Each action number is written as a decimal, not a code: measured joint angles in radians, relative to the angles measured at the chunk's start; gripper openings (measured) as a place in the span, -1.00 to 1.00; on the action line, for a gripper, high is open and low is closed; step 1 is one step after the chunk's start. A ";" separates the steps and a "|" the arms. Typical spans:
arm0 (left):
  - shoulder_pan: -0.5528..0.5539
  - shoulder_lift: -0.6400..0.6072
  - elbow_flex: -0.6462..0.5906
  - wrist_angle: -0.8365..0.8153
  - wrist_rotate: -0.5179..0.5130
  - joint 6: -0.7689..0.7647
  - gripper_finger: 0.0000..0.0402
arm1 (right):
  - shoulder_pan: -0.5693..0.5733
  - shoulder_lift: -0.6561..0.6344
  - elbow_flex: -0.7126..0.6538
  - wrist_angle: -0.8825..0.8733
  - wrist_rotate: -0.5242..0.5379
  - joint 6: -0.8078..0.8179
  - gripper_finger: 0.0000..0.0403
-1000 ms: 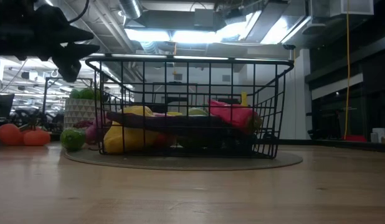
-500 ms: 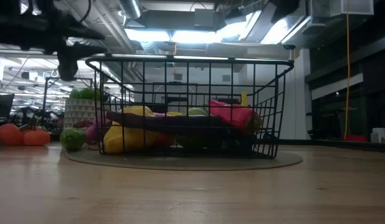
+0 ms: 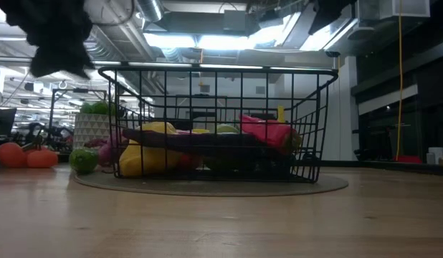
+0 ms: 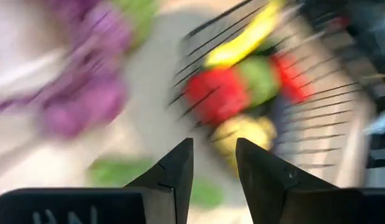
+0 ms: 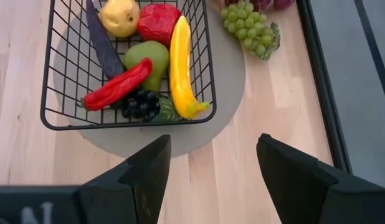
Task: Build produce basket
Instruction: Put the orange tangerines into the black wire basket
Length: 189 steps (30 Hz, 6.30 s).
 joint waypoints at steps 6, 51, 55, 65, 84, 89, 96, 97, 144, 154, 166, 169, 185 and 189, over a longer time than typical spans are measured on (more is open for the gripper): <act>0.001 0.148 0.019 -0.205 -0.062 -0.219 -0.43 | 0.000 0.000 0.000 0.020 0.000 0.000 0.18; 0.092 0.518 0.140 -0.543 -0.047 -0.456 -0.43 | 0.000 0.000 0.001 0.031 0.000 0.003 0.18; 0.092 0.562 0.120 -0.535 -0.041 -0.462 -0.43 | 0.000 0.000 0.001 0.030 0.000 0.003 0.18; 0.092 0.676 0.111 -0.516 -0.031 -0.462 -0.43 | 0.000 0.000 0.001 0.029 0.000 0.003 0.18; 0.093 0.736 0.112 -0.513 -0.082 -0.461 -0.43 | 0.000 0.000 0.001 0.021 0.000 0.003 0.18; 0.092 0.736 0.112 -0.514 -0.053 -0.461 -0.43 | 0.000 0.000 0.001 0.021 0.000 0.003 0.18; 0.093 0.736 0.112 -0.514 -0.064 -0.460 -0.56 | 0.000 0.000 0.001 0.021 0.000 0.003 0.18; 0.093 0.736 0.112 -0.514 -0.065 -0.461 -0.60 | 0.000 0.000 0.001 0.021 0.000 0.003 0.18; -0.316 0.740 0.495 0.226 -0.731 0.438 -0.87 | 0.000 0.001 0.001 0.015 0.000 0.004 0.18; -0.316 0.740 0.495 0.231 -0.679 0.464 -0.87 | 0.000 0.001 0.001 0.015 0.000 0.004 0.18; -0.315 0.740 0.495 0.228 -0.656 0.464 -0.85 | 0.000 0.001 0.001 0.015 0.000 0.004 0.18; -0.321 0.740 0.494 0.212 -0.602 0.447 -0.85 | 0.000 0.001 0.001 0.014 -0.001 0.004 0.18; -0.554 0.706 0.479 -0.243 -0.297 -0.282 -0.63 | 0.000 0.001 0.000 0.011 -0.001 0.004 0.18; -0.584 0.731 0.476 -0.222 -0.299 -0.241 -0.64 | 0.000 0.001 0.000 0.013 -0.001 0.004 0.18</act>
